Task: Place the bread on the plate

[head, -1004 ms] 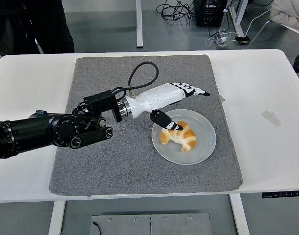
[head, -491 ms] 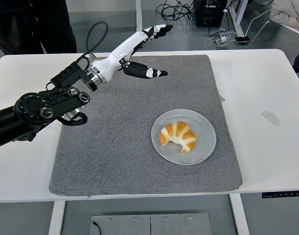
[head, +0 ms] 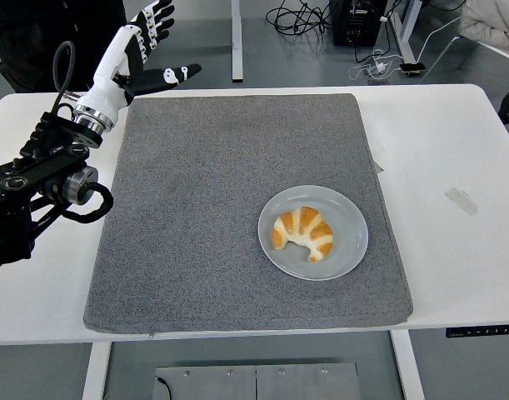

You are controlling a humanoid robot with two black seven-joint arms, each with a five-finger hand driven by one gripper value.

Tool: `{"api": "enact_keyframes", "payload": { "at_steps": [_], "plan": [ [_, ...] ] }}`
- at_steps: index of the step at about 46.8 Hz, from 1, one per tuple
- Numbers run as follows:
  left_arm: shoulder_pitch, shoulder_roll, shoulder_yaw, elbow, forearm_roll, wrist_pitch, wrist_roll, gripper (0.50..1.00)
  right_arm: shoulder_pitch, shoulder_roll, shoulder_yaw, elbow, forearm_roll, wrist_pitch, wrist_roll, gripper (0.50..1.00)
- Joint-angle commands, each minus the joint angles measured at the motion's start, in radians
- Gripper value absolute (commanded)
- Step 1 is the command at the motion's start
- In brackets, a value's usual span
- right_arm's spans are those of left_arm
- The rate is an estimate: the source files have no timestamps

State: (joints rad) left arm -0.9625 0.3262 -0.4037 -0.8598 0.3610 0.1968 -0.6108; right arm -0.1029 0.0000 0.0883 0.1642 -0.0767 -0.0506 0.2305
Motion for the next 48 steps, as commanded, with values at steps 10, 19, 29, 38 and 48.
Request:
{"api": "enact_keyframes", "payload": {
  "at_steps": [10,19,29,38,48],
  "plan": [
    [0.048,-0.006,-0.058,0.079,-0.172,-0.042,0.000,0.960,0.000,0.000,-0.001,0.000,0.000,0.000,0.000,1.000],
    [0.047,-0.015,-0.072,0.179,-0.289,-0.141,0.000,0.960,0.000,0.000,-0.001,0.000,0.000,0.000,0.000,1.000],
    [0.059,-0.038,-0.116,0.258,-0.326,-0.200,0.000,0.960,0.000,0.000,0.001,0.000,0.000,0.000,0.000,1.000],
    [0.082,-0.047,-0.230,0.329,-0.336,-0.315,0.000,0.960,0.003,0.000,0.002,0.006,0.000,0.002,0.000,1.000],
    [0.091,-0.084,-0.288,0.401,-0.347,-0.379,0.000,0.961,0.017,0.000,0.013,0.006,0.000,0.002,0.000,1.000]
  ]
}}
